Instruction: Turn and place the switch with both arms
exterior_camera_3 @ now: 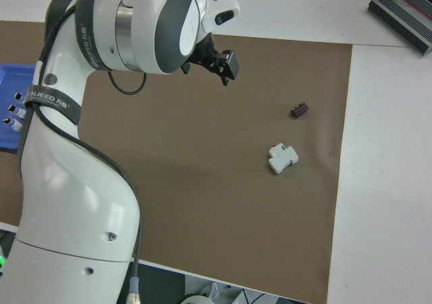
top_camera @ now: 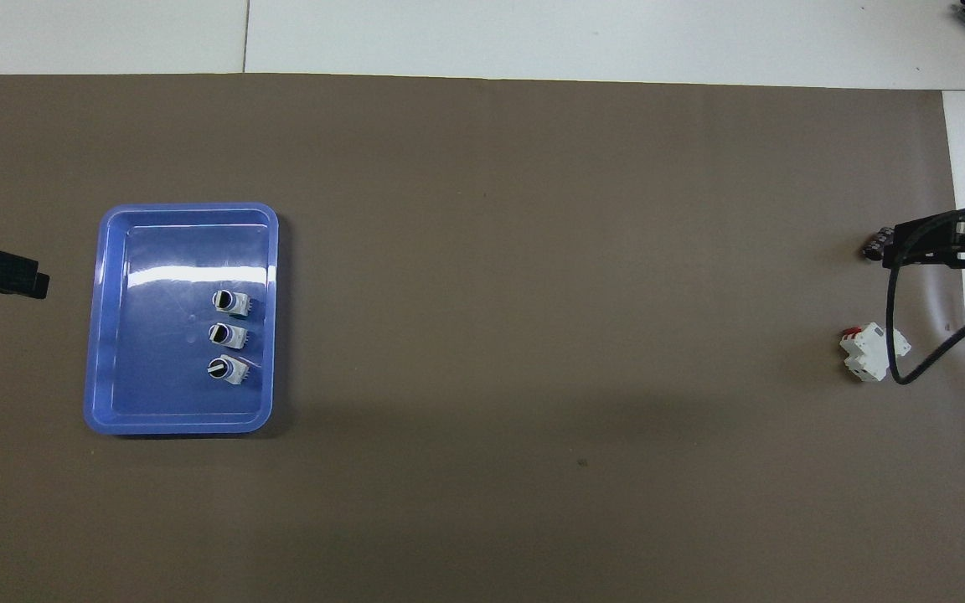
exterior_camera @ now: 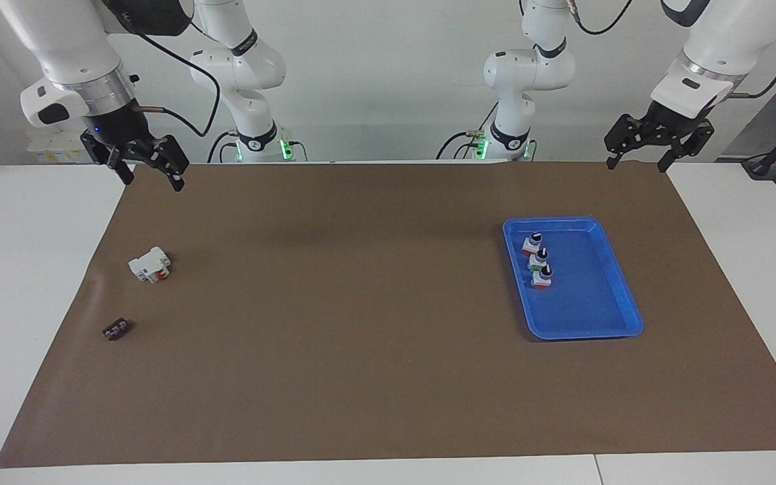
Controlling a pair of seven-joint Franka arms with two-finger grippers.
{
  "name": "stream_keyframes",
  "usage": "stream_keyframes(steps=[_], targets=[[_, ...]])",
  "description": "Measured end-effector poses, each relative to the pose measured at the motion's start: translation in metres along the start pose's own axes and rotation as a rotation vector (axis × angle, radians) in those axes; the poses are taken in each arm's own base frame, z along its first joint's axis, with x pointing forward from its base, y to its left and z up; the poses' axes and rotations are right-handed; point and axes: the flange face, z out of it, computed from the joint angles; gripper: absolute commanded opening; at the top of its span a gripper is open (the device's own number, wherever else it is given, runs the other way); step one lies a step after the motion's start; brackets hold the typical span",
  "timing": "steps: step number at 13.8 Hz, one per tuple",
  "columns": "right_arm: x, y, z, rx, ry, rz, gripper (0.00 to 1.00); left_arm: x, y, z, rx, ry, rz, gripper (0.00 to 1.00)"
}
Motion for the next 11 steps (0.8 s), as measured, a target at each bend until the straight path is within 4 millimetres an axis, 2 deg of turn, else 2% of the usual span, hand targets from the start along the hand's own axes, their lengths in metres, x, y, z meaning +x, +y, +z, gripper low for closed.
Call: stream_keyframes(steps=[11], targets=[[0.0, 0.0, 0.0, 0.0, 0.0, 0.0, 1.0, -0.0005, 0.0037, 0.0039, -0.003, -0.024, 0.005, 1.0]])
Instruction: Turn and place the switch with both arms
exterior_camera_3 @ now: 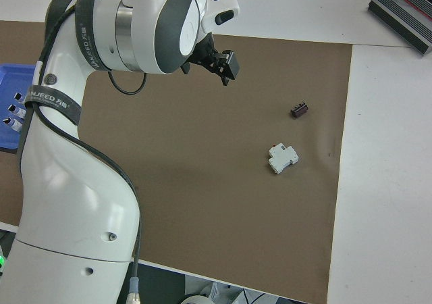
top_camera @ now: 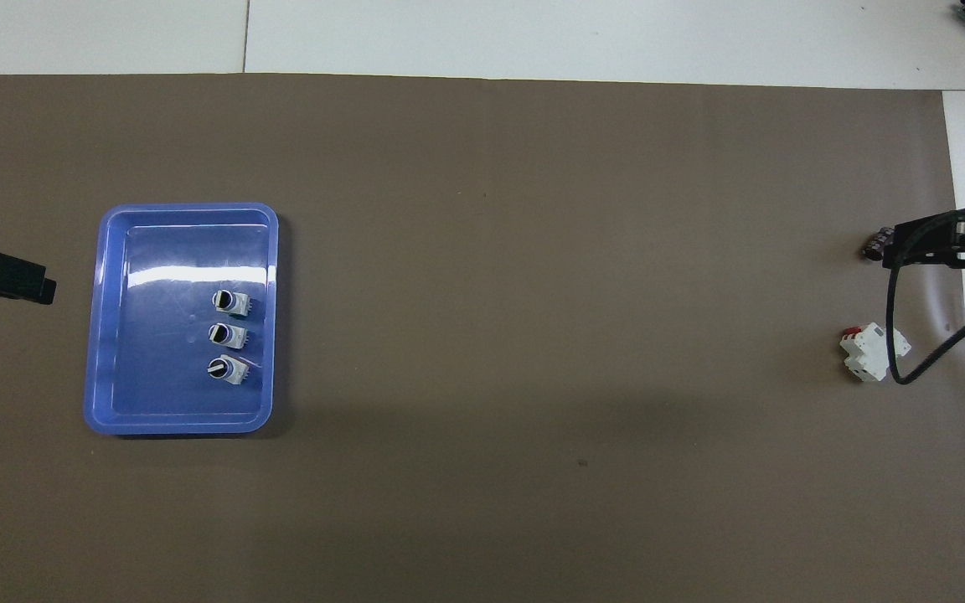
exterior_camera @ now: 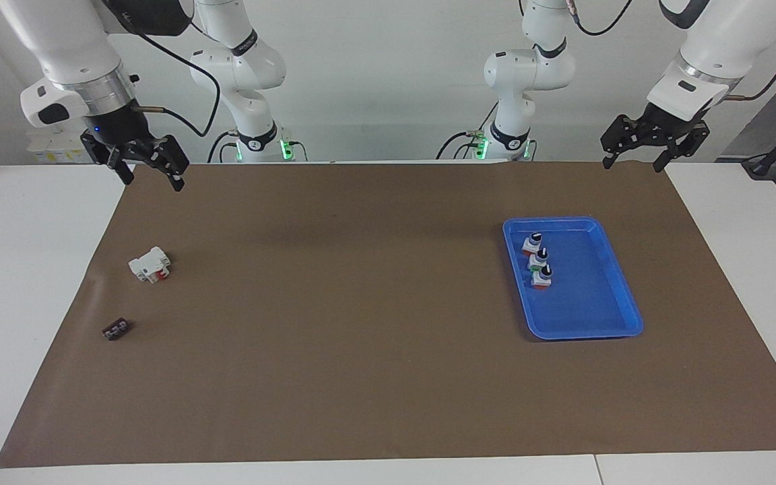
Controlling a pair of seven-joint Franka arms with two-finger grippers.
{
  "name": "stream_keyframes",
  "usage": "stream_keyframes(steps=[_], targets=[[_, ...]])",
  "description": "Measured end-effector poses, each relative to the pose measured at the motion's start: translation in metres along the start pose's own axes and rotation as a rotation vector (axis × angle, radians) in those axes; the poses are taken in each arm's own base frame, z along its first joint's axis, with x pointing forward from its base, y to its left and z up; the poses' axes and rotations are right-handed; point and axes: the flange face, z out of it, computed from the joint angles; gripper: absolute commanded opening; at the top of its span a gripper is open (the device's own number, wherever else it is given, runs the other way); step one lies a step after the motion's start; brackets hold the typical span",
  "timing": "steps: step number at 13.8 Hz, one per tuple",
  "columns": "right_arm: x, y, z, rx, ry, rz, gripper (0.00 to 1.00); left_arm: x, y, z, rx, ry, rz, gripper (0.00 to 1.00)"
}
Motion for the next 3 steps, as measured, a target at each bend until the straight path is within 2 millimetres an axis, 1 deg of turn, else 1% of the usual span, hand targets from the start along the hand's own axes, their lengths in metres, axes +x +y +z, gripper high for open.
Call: stream_keyframes(steps=[3], targets=[[0.0, 0.0, 0.0, 0.0, 0.0, 0.0, 1.0, -0.001, -0.0002, 0.0008, -0.001, -0.009, -0.001, 1.0]])
